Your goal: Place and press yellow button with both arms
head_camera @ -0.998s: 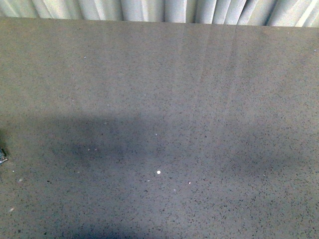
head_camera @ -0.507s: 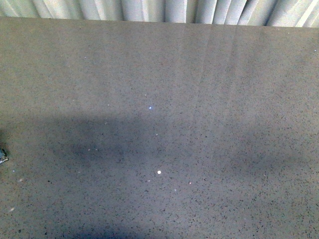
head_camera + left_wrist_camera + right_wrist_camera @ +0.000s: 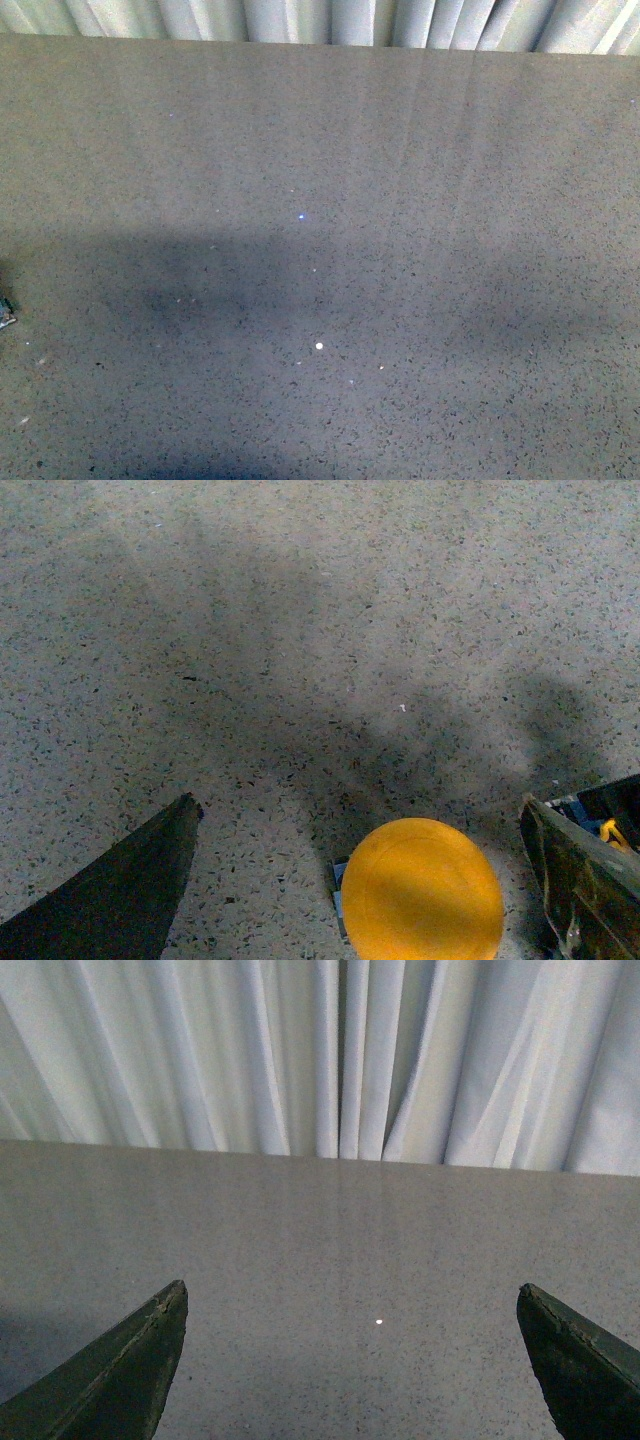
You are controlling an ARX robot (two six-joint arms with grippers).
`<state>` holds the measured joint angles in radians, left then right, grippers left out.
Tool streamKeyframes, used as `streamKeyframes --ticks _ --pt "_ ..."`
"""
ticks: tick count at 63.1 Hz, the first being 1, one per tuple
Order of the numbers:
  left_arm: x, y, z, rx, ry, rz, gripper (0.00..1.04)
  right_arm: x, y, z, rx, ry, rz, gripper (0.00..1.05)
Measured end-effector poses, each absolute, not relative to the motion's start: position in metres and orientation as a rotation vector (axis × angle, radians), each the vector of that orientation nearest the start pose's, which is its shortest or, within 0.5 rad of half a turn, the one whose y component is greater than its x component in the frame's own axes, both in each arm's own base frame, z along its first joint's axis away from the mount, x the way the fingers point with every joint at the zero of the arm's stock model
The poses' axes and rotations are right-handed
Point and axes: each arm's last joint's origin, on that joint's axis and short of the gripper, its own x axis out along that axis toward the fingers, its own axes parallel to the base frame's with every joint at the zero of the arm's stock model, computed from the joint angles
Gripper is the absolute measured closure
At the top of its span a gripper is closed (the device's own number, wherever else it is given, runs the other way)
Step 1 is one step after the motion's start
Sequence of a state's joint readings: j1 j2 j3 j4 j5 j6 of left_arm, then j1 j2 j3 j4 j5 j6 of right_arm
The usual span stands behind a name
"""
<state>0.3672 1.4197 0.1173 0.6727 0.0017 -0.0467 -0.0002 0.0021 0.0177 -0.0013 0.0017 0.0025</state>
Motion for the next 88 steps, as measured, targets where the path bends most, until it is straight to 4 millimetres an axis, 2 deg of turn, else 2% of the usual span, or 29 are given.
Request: streamKeyframes --ticks 49,63,75,80,83,88 --pt "0.1718 0.0609 0.0823 -0.117 0.635 0.374 0.10 0.0967 -0.0001 0.1693 0.002 -0.014 -0.002 0.09" --pt "0.1720 0.0605 0.0828 -0.109 0.634 0.369 0.36 0.0967 -0.0001 0.1693 0.002 -0.014 -0.002 0.09" --pt "0.1722 0.0600 0.0828 -0.104 0.635 0.365 0.48 0.0967 -0.0001 0.1693 0.002 -0.014 -0.002 0.09" --pt "0.1722 0.0598 0.0827 -0.101 0.637 0.364 0.64 0.0967 -0.0001 0.1693 0.002 -0.014 -0.002 0.09" --pt "0.1721 0.0595 0.0827 -0.099 0.638 0.365 0.68 0.0967 -0.0001 0.1693 0.002 -0.014 -0.002 0.09" --pt "0.1720 0.0591 0.0831 -0.098 0.640 0.366 0.71 0.0967 -0.0001 0.1693 0.002 -0.014 -0.002 0.09"
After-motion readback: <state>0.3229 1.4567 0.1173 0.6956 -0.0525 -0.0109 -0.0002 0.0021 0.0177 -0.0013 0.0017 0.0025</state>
